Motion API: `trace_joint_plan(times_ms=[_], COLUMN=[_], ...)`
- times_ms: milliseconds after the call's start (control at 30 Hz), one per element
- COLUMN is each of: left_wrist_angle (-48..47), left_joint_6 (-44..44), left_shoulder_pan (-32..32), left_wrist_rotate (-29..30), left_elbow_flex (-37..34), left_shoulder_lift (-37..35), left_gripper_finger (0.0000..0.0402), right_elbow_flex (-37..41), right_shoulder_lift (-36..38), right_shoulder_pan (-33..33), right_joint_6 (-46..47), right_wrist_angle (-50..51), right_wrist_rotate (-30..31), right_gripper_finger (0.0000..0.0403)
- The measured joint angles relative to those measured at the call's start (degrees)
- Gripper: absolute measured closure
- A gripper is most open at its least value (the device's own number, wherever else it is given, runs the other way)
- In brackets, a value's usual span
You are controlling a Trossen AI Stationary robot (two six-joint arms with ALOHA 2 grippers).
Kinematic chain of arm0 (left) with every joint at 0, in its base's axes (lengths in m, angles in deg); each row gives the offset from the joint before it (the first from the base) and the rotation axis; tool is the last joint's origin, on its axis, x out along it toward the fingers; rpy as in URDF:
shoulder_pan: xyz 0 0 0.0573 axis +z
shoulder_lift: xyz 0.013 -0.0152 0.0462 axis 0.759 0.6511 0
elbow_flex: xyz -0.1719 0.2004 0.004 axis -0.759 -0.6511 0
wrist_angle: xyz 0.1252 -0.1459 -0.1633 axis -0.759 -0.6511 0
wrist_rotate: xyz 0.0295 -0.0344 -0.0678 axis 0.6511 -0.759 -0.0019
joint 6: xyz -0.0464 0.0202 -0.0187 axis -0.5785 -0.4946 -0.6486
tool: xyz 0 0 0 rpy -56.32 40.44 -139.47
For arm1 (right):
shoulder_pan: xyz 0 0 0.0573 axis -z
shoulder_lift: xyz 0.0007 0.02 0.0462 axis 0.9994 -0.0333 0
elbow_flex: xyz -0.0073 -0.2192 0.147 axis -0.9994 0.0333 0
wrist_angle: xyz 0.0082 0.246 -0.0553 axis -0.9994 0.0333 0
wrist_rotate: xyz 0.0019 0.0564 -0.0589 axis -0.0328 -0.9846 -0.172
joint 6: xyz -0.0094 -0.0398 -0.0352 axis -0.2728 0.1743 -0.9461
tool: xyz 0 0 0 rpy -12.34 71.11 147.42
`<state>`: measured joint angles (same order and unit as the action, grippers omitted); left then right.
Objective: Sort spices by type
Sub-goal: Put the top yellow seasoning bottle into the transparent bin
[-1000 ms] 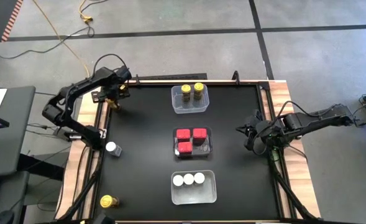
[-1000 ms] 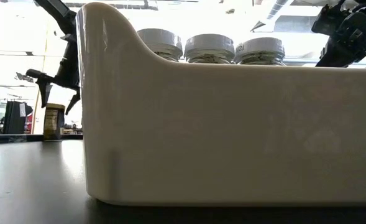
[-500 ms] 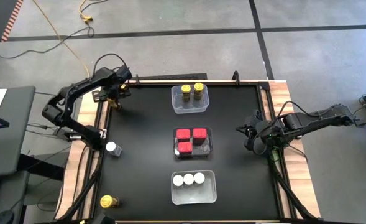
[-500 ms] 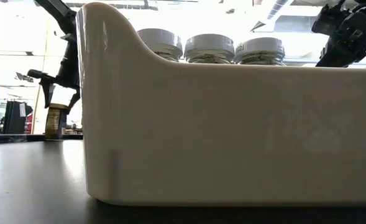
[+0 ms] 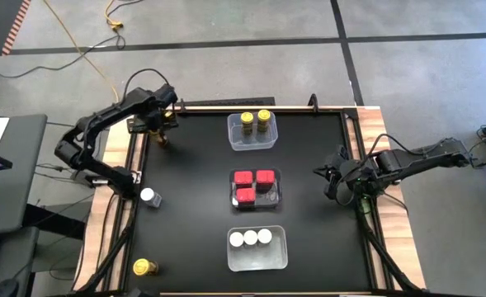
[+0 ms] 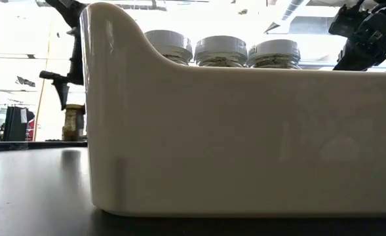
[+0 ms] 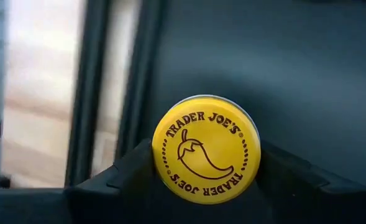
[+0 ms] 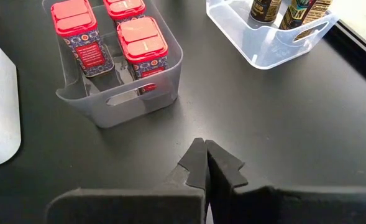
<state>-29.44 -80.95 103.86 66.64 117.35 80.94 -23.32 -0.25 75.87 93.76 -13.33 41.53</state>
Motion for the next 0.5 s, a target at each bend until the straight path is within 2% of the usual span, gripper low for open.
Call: trace_joint_plan(times_ms=[233,500], left_wrist_angle=[11.72,22.41], left_joint_6=[16.16,32.64], left_shoulder_pan=[-6.89,-15.74], left_wrist_rotate=[-8.42,-11.10], left_elbow_flex=[4.39,12.61], left_shoulder_lift=[-1.20,-1.22], left_gripper_finger=[0.0172,0.0173], right_elbow_flex=[0.00,0.00], right_shoulder_lift=[-0.09,-0.09], right_shoulder_pan=[0.01,0.00], right_joint_6=[0.00,0.00], right_wrist_angle=[0.00,-0.02], right_wrist_rotate=[0.00,0.00], right_gripper_finger=[0.0378,0.0378])
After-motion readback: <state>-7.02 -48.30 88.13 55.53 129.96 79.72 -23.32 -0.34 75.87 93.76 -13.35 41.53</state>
